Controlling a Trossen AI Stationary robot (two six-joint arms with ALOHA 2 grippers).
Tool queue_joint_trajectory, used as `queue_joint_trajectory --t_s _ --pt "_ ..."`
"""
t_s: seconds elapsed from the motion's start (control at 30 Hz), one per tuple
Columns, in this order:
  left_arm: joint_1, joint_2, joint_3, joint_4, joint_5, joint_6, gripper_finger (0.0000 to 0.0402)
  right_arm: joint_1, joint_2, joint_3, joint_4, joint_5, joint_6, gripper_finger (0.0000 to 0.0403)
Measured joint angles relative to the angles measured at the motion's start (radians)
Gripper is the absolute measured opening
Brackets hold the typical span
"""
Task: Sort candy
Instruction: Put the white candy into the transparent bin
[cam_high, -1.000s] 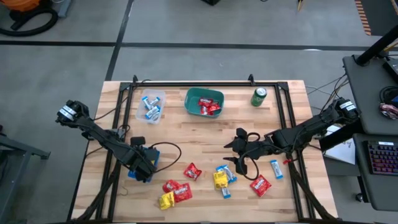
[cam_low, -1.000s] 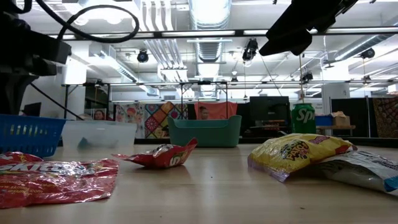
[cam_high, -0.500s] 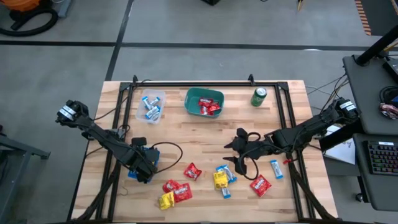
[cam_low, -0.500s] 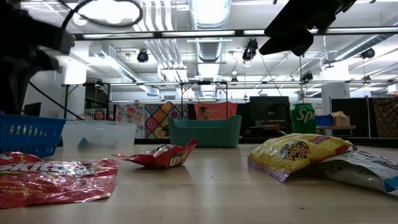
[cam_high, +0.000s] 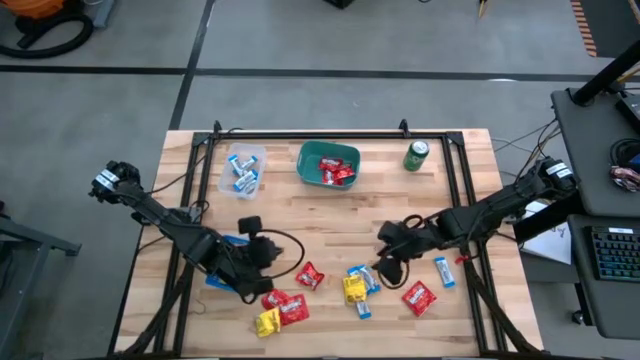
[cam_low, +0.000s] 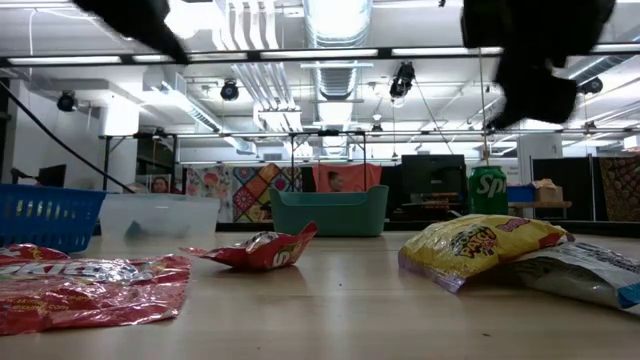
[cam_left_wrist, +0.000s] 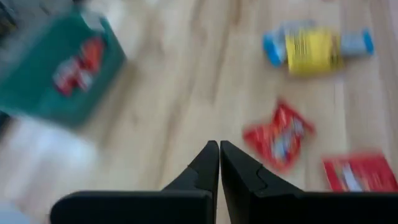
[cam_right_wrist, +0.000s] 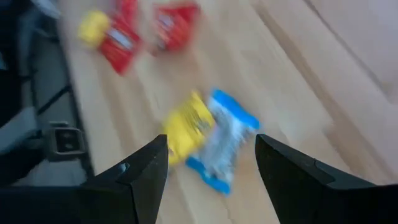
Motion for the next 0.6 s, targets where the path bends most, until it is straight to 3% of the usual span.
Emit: queue_joint_trajectory --t_s 0.27,0.43,0.6 --pt "0.001 0.031 0.0 0.126 -0.242 0.12 0.0 0.047 0.092 0.076 -0.477 -0.084 0.233 0.0231" --pt "0.003 0.062 0.0 0.127 -0.257 0.121 0.0 0.085 0.152 0.095 -0.784 -0.13 0.271 0.023" --pt "0.003 0.101 0.0 0.127 -0.247 0.108 0.0 0.115 0.167 0.036 -0.812 -0.249 0.313 0.023"
